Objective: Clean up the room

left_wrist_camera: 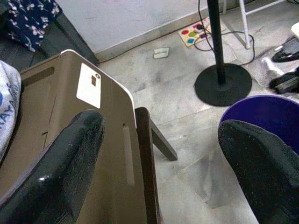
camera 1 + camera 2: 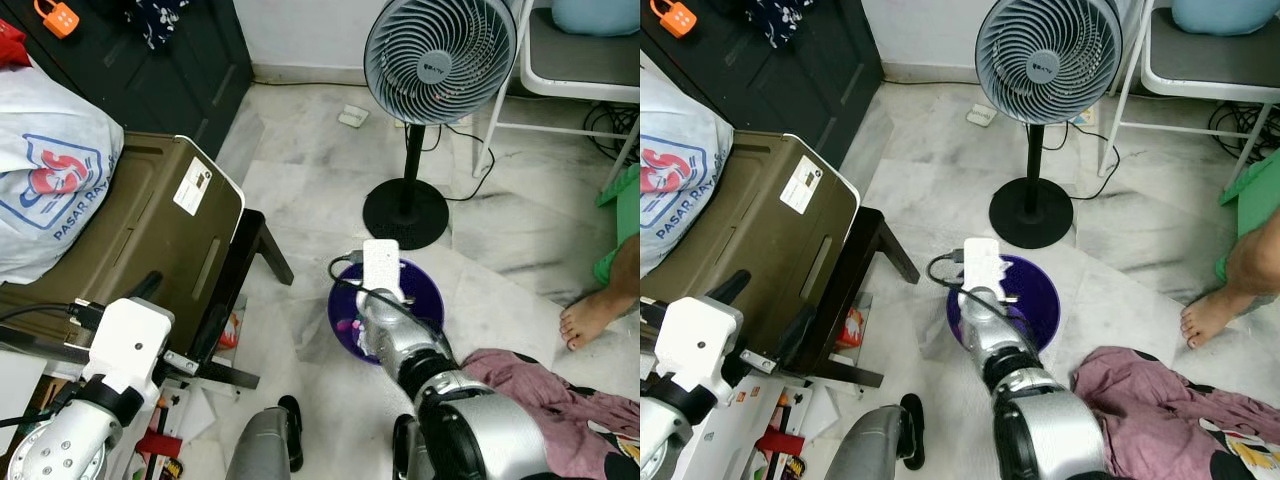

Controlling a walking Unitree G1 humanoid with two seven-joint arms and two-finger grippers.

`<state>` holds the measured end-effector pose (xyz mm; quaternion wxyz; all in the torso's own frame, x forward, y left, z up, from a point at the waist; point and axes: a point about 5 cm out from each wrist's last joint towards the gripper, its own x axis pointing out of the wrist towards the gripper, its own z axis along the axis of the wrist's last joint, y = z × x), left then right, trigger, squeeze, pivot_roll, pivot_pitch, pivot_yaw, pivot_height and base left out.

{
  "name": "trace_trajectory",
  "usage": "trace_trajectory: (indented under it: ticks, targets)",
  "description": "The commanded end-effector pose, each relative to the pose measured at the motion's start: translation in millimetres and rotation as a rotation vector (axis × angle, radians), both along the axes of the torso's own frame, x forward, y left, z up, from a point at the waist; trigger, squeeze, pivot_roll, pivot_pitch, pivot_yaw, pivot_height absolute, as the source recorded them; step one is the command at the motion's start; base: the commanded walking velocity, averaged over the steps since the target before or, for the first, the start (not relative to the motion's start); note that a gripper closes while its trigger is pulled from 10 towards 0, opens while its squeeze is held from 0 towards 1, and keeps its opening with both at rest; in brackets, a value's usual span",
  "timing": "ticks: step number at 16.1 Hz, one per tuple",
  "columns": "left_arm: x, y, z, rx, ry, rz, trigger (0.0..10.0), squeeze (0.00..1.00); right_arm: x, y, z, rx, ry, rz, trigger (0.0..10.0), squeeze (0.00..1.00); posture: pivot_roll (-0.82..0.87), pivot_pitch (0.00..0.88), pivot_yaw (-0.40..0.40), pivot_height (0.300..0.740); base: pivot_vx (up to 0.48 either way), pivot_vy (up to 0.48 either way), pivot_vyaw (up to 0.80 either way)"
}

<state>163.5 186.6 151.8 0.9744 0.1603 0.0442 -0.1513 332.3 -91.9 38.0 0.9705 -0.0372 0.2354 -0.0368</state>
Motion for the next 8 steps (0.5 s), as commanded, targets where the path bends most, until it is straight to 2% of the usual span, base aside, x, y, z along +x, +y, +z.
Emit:
trace_trajectory:
  ticks: [1,5,8]
  targets:
    - [-1.1,2.3,-5,0.011,0.018,0.021,10.0,0.0,1.6,-10.1,0,-0.011,0.003,-0.044,10.0,0.0,0.24,0.261,0.157,0.74,0.0,0.0,0.0]
    - [3.7,-0.4,-5,0.01,0.018,0.018,10.0,0.0,10.8,-41.7,10,-0.071,-0.029,-0.118,10.0,0.0,0.23,0.257,0.161,0.74,0.0,0.0,0.0]
    - [6.3,-3.0,-4,0.005,0.012,0.012,10.0,0.0,10.8,-47.3,9,-0.053,-0.018,-0.131,10.0,0.0,0.22,0.254,0.157,0.74,0.0,0.0,0.0]
